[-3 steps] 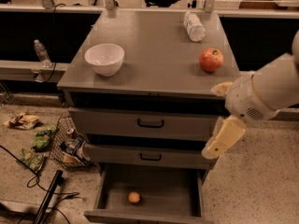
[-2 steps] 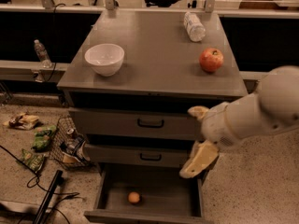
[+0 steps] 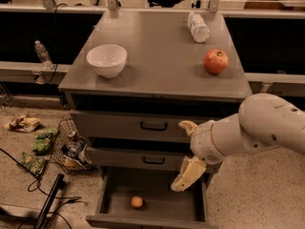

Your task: Pick orange from bottom drawer and place on counter

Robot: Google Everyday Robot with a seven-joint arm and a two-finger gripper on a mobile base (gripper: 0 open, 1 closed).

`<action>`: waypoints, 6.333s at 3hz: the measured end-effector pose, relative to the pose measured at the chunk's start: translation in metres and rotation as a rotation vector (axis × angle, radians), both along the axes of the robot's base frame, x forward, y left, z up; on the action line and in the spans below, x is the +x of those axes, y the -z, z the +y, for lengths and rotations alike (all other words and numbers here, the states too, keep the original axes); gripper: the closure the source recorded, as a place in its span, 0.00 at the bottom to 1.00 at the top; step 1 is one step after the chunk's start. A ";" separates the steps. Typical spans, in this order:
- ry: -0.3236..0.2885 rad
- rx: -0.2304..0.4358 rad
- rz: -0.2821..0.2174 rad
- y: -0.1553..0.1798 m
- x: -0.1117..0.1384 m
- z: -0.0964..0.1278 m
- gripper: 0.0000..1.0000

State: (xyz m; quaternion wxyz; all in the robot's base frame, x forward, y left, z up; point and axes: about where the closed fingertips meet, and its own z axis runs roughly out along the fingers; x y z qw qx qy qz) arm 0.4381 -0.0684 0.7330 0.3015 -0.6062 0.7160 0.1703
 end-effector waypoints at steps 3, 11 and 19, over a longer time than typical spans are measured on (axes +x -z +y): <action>-0.013 0.084 -0.045 0.144 -0.005 -0.004 0.00; -0.065 0.221 0.157 0.471 0.042 0.081 0.00; -0.023 0.290 0.120 0.572 0.096 0.144 0.28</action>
Offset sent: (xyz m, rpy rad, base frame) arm -0.0145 -0.0124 -0.1740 0.1150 -0.0553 -0.0303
